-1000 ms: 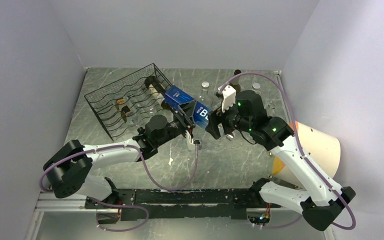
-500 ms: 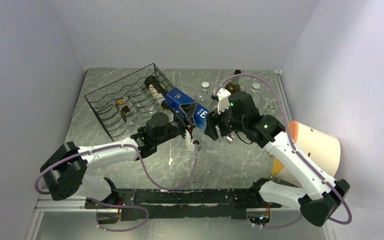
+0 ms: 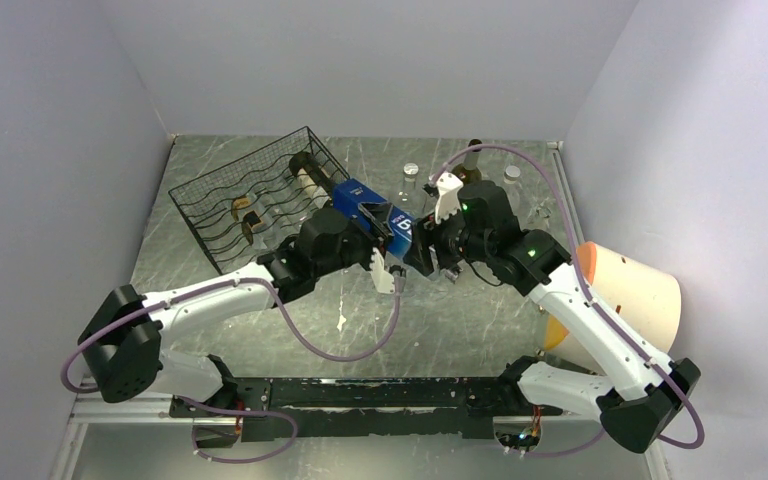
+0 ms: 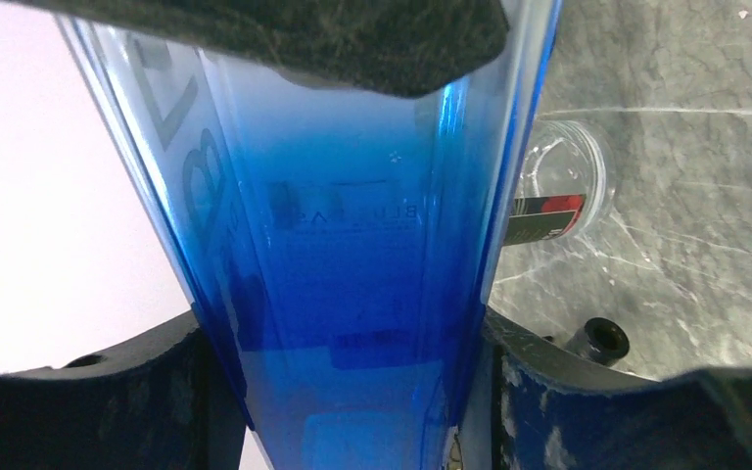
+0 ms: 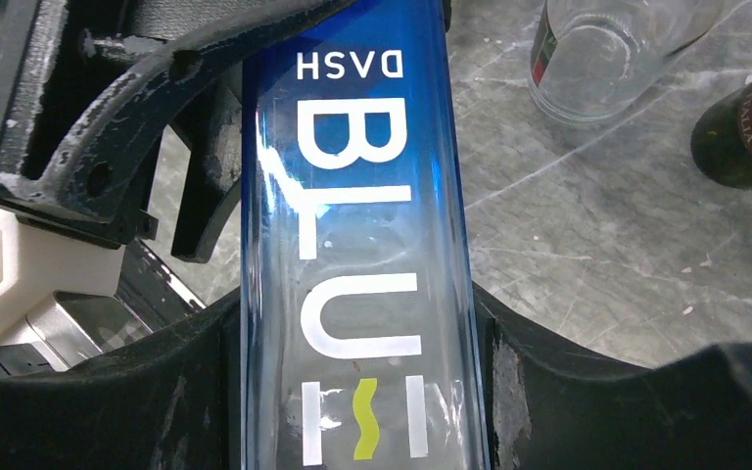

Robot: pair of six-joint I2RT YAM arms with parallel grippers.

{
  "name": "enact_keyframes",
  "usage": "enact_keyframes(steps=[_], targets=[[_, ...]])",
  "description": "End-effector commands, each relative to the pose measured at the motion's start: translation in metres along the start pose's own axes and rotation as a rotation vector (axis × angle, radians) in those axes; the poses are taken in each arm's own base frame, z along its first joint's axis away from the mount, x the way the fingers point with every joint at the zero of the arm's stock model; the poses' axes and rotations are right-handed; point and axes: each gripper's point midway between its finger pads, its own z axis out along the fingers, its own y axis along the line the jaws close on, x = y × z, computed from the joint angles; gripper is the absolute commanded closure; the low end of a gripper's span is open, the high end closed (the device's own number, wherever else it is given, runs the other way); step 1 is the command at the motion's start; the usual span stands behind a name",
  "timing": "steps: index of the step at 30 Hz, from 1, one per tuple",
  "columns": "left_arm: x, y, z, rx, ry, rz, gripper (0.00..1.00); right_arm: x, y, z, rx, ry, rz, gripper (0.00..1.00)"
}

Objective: Put the wine bottle on the wine rack

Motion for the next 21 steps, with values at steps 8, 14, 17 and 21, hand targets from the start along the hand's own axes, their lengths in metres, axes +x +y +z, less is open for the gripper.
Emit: enact_keyframes(steps=[8,14,17,21], targets=[[-0.026,0.09,-0.038,-0.31,-0.109,-0.209,0.02,-0.042,-0.009,-0.012,0.085,-0.167,0.067,1.0],[-0.03,0.073,-0.046,-0.254,-0.134,-0.4,0.02,-0.057,-0.006,-0.018,0.082,-0.23,0.102,1.0],[-0.03,0.07,-0.055,-0.271,-0.143,-0.539,0.02,-0.058,-0.006,-0.018,0.08,-0.241,0.108,1.0],[-0.03,0.069,-0.073,-0.319,-0.153,-0.725,0.02,-0.058,-0.005,-0.014,0.071,-0.249,0.114,1.0]])
